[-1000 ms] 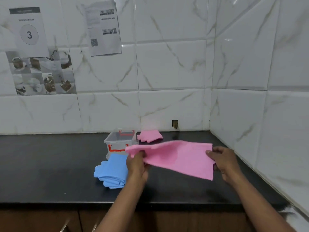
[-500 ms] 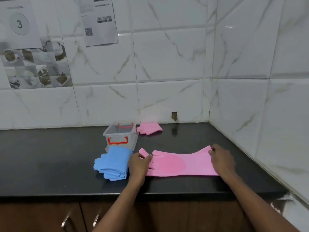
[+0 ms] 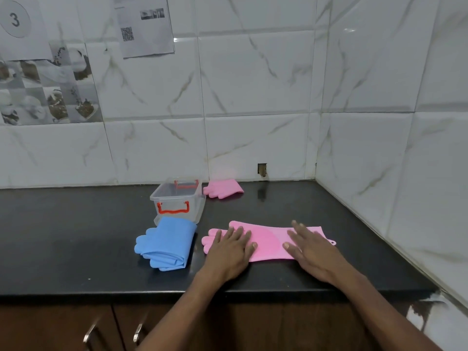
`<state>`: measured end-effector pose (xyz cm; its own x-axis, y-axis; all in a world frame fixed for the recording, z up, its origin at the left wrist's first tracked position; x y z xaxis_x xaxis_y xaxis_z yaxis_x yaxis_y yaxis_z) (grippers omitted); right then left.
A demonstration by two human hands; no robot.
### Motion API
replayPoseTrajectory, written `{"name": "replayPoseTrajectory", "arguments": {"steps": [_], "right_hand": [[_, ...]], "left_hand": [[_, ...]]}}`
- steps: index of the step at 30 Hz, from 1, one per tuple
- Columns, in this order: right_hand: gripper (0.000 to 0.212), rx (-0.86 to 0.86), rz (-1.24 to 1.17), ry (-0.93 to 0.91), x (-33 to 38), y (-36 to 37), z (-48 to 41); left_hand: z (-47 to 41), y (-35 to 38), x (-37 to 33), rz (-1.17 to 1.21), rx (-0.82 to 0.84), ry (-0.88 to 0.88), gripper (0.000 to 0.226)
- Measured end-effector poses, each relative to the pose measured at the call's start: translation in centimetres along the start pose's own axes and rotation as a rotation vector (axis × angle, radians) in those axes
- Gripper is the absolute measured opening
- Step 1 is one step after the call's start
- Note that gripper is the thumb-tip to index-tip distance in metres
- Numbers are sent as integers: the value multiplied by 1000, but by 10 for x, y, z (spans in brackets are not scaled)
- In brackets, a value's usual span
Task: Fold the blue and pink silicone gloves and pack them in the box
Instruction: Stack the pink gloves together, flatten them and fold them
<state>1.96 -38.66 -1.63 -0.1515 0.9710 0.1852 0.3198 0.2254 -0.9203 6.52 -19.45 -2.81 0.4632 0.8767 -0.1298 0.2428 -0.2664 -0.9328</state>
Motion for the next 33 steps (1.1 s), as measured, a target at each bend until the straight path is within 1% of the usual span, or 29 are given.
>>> {"name": "replayPoseTrajectory", "arguments": {"steps": [1, 2, 5, 8, 10, 12, 13, 14, 16, 17, 18, 20, 21, 23, 25, 27, 30, 33], "right_hand": [[70, 129, 48, 21, -4, 12, 2], [75, 205, 82, 44, -9, 18, 3], [86, 262, 117, 92, -14, 20, 3], [96, 263, 109, 136, -21, 21, 4], [95, 273, 111, 204, -34, 21, 3], [94, 289, 164, 276, -41, 18, -1], [97, 260, 222, 299, -42, 13, -6], [99, 194, 282, 312, -40, 4, -11], [94, 20, 299, 259, -19, -9, -31], [88, -19, 235, 189, -2, -11, -43], [81, 1, 115, 112, 17, -9, -53], [72, 160, -167, 26, 55, 10, -66], [70, 226, -241, -9, 70, 22, -69], [70, 268, -209, -111, 90, 44, -81], [72, 273, -194, -160, 99, 58, -103], [68, 235, -169, -180, 103, 62, -138], [56, 166, -74, -198, 104, 71, -196], [54, 257, 35, -182, 100, 101, -241]], "left_hand": [[-1, 8, 2, -16, 95, -9, 59], [-2, 12, 4, -18, 150, -16, 61], [-5, 12, 8, -23, 191, -32, 68], [-4, 11, 16, -19, 149, -37, 75], [-1, 10, 18, -13, 101, -36, 76], [2, 7, 18, 15, 47, -48, 76], [4, 5, 16, 49, 13, -53, 76], [5, 1, 13, 86, -28, -47, 75], [7, -7, 8, 125, -113, 14, 68], [8, -11, 3, 116, -148, 69, 64], [9, -13, -1, 96, -162, 123, 61], [11, -10, -5, 56, -130, 179, 57], [11, -8, -5, 54, -109, 178, 56], [10, -8, -4, 84, -107, 167, 55], [8, -8, -3, 112, -106, 147, 55], [5, -6, -2, 124, -96, 120, 58], [2, -3, 3, 130, -51, 91, 59], [0, -2, 5, 167, -21, 83, 58]]}}
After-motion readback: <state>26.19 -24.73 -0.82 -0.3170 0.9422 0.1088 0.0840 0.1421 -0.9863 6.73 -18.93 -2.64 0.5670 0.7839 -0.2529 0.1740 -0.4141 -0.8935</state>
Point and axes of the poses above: each hand's wrist, its own z-axis away from the middle knuckle, its own y-axis out of the palm, x = y × z, the point moved 8 cm from there along -z, towards the middle knuckle, and after that the axes turned 8 degrees about -x, right-handed, at the moved point
